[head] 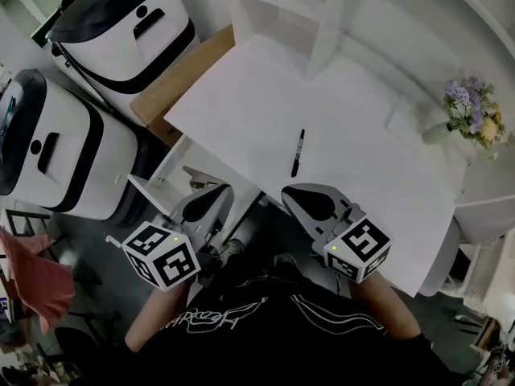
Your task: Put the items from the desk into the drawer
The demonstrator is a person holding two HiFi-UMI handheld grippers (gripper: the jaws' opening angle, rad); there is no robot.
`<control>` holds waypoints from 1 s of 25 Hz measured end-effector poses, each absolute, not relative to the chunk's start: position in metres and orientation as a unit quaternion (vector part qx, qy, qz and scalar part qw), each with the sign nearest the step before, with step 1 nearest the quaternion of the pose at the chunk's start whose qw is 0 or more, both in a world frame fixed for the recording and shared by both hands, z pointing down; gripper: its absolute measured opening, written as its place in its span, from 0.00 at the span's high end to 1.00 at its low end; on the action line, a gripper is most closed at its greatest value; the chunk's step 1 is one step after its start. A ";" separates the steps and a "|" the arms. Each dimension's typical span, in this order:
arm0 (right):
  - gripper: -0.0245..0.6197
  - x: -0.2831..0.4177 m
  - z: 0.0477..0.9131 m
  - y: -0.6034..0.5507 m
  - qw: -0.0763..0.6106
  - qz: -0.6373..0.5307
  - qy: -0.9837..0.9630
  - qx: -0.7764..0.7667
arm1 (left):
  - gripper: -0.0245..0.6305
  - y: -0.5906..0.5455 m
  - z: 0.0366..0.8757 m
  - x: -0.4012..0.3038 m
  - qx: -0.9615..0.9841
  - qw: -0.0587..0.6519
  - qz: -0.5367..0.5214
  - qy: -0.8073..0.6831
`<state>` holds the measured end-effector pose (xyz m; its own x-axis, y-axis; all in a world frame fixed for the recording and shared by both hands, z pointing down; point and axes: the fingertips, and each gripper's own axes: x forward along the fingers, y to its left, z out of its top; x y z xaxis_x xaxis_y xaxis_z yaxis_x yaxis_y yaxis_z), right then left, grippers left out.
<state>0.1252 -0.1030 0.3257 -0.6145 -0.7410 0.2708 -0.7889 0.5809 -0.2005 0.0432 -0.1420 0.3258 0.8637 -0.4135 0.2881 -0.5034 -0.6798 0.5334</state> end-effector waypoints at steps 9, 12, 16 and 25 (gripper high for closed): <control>0.95 0.183 0.384 -0.128 0.110 0.184 -0.831 0.514 | 0.95 -0.147 0.347 0.063 0.911 0.325 0.102 -0.234; 0.94 0.195 0.410 -0.138 0.129 0.192 -0.814 0.534 | 0.95 -0.151 0.355 0.060 0.907 0.331 0.111 -0.235; 0.71 0.203 0.442 -0.152 0.155 0.211 -0.790 0.554 | 0.95 -0.154 0.366 0.054 0.903 0.337 0.125 -0.234; 0.71 0.205 0.494 -0.179 0.238 0.229 -0.741 0.584 | 0.95 -0.173 0.380 0.030 0.897 0.345 0.140 -0.239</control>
